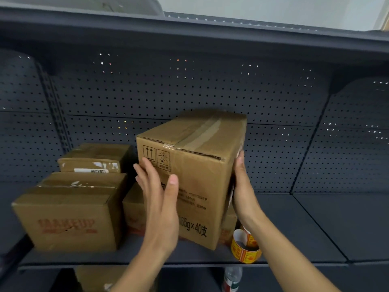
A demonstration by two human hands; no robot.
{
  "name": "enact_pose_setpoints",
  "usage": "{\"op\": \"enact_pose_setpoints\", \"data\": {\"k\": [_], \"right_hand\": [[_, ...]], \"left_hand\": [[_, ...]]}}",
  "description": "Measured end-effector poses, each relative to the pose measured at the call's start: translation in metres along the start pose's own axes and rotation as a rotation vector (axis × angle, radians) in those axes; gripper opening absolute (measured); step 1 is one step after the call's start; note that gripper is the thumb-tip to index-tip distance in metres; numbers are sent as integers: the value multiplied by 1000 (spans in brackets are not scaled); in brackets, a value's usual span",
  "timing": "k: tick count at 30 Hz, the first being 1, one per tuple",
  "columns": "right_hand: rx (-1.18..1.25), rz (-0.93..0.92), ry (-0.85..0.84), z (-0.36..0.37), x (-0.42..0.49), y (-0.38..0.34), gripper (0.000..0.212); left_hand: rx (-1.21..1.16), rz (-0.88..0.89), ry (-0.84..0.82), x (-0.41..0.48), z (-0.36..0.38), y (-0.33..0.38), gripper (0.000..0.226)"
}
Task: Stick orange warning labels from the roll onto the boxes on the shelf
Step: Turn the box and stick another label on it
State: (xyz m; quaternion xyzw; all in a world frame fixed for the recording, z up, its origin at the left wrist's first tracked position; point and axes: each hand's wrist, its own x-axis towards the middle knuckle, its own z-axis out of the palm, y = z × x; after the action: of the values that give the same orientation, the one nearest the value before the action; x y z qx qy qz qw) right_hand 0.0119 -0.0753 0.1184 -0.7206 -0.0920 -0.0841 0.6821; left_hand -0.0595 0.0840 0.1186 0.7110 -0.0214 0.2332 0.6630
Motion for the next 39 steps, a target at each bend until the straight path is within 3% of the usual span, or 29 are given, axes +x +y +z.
{"op": "enact_pose_setpoints", "data": {"k": [4, 6, 9, 14, 18, 24, 27, 33, 39], "right_hand": [[-61, 43, 11, 12, -18, -17, 85], [-107, 80, -7, 17, -28, -22, 82], [-174, 95, -38, 25, -35, -22, 82], [-192, 36, 18, 24, -38, -13, 80], [-167, -63, 218, 7, -28, -9, 56], [-148, 31, 395, -39, 25, -3, 66], [-75, 105, 349, -54, 45, 0, 70], [16, 76, 271, -62, 48, -2, 64], [-38, -84, 238, -60, 19, -9, 41]], "left_hand": [[-111, 41, -29, 27, -15, -10, 95], [-145, 55, -67, 47, -25, -23, 90], [-110, 49, -124, 72, -36, -35, 82], [29, 11, -114, 84, -38, -25, 105], [49, 20, -46, 76, -35, -23, 97], [24, 25, 69, 21, -19, -12, 81], [6, 52, 39, -10, -8, -12, 81], [-157, 31, -83, -9, -3, -17, 93], [-204, 58, -95, 31, -25, -5, 62]]}}
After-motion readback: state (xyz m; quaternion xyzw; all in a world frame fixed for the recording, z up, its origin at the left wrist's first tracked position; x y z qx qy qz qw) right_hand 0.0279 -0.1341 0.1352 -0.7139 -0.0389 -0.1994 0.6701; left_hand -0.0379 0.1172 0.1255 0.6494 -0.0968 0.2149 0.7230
